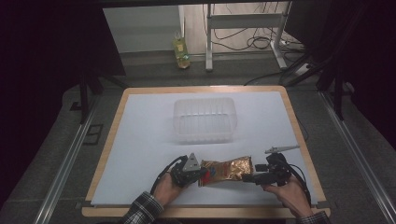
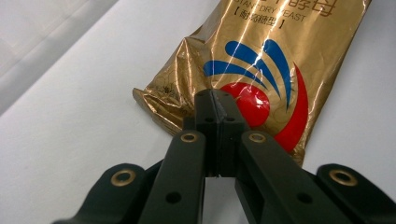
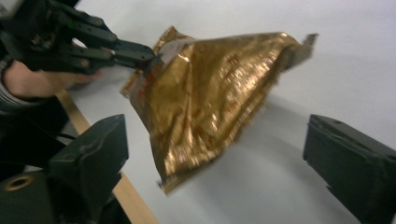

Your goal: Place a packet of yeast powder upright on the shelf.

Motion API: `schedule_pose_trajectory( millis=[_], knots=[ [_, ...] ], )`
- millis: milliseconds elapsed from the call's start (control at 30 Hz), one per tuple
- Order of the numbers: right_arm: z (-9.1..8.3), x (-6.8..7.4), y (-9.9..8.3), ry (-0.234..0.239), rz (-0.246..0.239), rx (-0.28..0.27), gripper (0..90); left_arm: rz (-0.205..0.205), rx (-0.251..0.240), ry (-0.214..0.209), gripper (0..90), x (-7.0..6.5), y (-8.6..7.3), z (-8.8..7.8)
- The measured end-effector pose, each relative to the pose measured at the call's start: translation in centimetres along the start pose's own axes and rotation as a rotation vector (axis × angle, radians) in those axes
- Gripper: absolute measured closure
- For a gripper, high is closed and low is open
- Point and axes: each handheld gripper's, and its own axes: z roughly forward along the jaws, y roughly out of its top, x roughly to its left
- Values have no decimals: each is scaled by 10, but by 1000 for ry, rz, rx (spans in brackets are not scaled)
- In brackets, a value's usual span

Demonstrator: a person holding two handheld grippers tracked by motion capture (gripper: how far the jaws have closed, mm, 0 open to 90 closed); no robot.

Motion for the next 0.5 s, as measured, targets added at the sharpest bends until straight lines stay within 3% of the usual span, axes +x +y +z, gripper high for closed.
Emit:
schedule_pose_trajectory(
  millis=[367, 500],
  knots=[
    [18, -13, 11, 130, 143, 0, 364, 1, -1, -4, 896, 1, 0, 0],
    [20, -13, 13, 158, 150, -2, 426, 2, 0, -4, 896, 1, 0, 0]
  ],
)
